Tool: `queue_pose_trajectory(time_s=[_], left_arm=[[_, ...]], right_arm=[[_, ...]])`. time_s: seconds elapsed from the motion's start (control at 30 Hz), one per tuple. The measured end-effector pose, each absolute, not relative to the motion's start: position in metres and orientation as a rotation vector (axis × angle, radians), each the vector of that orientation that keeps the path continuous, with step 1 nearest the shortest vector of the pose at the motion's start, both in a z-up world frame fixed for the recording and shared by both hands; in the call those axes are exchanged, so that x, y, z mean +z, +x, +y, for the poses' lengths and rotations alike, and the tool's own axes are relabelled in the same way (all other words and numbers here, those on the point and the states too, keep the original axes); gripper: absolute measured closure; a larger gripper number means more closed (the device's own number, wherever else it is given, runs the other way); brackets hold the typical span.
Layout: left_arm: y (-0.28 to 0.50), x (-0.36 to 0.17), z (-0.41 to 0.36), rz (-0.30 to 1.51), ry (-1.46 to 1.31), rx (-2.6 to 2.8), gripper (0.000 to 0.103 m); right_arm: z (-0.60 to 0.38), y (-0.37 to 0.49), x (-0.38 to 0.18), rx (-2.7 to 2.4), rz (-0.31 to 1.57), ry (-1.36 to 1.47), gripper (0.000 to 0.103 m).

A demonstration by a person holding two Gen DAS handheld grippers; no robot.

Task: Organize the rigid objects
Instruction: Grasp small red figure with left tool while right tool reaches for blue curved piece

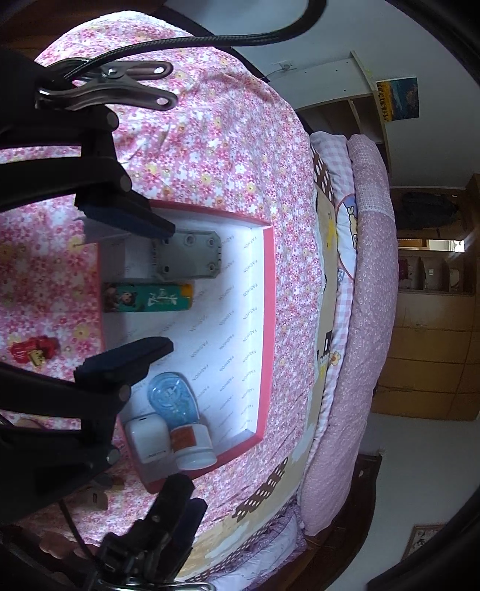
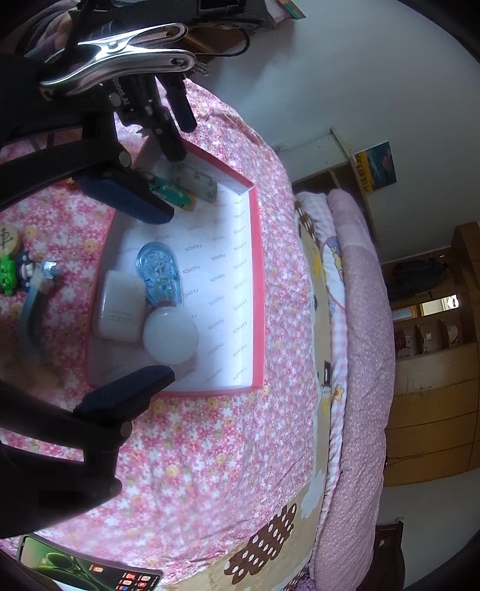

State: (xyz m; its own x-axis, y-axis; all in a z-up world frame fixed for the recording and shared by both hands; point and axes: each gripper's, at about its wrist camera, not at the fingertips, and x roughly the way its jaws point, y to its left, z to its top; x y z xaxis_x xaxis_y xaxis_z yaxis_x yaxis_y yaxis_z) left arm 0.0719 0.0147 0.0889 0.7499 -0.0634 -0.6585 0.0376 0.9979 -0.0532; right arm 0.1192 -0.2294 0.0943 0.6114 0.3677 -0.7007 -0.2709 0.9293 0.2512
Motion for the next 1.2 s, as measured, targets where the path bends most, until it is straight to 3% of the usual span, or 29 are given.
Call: queue_pose_trajectory(time_s=[1.2], left_arm=[[0.004,0.029,-0.025,0.816,0.043,-0.211,0.045]], right_arm=[[-0.271,0.017,0.047,0.283,0.950,0.129,0.022]])
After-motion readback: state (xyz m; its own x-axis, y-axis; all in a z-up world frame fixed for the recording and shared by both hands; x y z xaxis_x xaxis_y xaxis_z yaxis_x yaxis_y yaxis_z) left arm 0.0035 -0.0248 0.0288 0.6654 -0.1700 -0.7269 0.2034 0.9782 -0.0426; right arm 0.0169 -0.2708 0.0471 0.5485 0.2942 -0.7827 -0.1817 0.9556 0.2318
